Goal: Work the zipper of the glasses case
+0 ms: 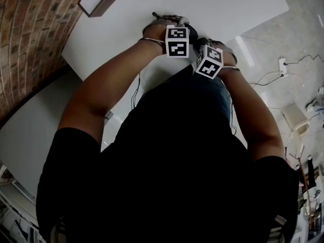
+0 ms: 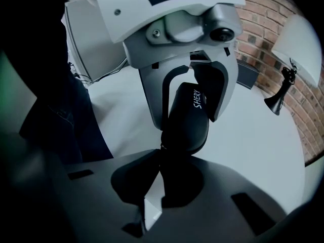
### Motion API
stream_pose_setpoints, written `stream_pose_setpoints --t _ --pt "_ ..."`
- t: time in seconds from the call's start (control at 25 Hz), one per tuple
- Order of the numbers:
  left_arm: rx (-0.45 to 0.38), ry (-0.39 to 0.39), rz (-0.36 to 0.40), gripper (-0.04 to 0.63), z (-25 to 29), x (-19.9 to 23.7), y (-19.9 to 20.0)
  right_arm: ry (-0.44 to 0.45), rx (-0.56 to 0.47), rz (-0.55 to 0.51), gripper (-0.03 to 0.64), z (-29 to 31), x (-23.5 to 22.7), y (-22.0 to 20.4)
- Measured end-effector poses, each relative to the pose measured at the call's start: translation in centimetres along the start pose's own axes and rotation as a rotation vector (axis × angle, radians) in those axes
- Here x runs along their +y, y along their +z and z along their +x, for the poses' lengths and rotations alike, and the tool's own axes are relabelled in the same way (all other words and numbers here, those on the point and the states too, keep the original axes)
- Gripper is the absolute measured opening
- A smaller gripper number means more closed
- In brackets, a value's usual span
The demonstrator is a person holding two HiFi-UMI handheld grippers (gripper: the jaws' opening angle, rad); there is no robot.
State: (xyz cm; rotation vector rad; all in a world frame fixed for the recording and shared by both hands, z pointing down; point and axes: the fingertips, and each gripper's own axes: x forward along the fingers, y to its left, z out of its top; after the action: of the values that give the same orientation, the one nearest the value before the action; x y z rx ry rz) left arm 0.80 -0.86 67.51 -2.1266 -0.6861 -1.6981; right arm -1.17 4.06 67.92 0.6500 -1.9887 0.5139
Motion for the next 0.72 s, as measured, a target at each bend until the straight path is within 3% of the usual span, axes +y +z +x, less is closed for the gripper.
stream_pose_setpoints --t 0.36,0.72 --pt "0.008 0.058 -0.176 0.373 -0.04 0.00 -0.38 -0.043 -0.004 0.156 0.006 0.35 0.40 0.70" --pt "-0.004 0.055 -0.146 0.373 -0.17 -0.17 -0.38 -0.063 -0.038 0.229 0.008 0.37 0.36 0.72"
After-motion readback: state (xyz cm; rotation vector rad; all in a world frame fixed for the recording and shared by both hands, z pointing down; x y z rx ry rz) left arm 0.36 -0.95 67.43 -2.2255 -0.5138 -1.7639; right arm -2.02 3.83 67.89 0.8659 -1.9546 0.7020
